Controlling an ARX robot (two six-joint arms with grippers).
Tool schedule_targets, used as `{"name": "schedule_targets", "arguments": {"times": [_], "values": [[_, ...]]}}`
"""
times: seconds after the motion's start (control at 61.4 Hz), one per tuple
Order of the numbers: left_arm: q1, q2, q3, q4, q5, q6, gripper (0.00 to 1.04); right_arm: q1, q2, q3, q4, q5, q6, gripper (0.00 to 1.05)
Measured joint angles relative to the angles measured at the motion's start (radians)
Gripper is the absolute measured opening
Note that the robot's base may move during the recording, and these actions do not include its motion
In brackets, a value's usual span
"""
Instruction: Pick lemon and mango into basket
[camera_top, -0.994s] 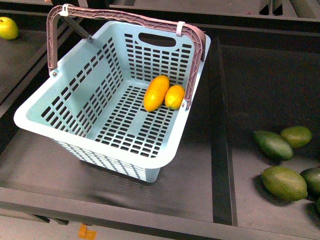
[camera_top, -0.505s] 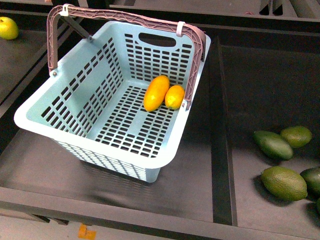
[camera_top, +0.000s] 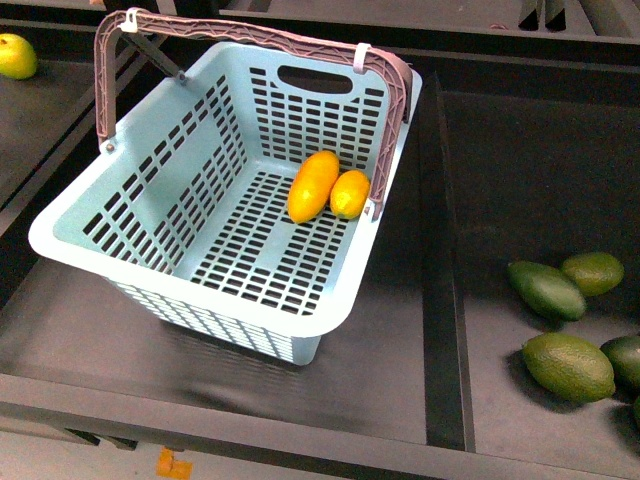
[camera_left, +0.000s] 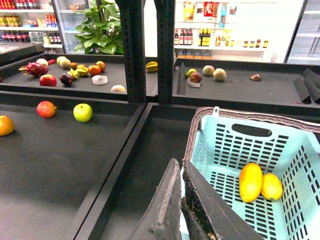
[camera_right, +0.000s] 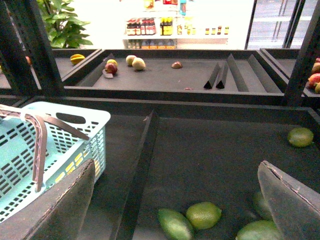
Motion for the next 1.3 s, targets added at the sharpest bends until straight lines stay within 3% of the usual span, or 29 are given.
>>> {"name": "schedule_targets", "arguments": {"times": [0.147,0.261,0.88,1.303], "values": [[0.0,-0.04,0.0,-0.041,0.0,0.0,0.03,0.0,0.0,0.0,0.0,0.0,0.0,0.96],[0.0,-0.19,0.0,-0.208,0.0,0.0,0.03,0.0,0.0,0.0,0.0,0.0,0.0,0.96],[0.0,-0.21,0.0,-0.216,0.0,0.0,0.04,0.0,0.0,0.0,0.0,0.0,0.0,0.96],[0.0,-0.21,0.0,-0.216,0.0,0.0,0.94,0.0,0.0,0.0,0.0,0.0,0.0,0.96]]}}
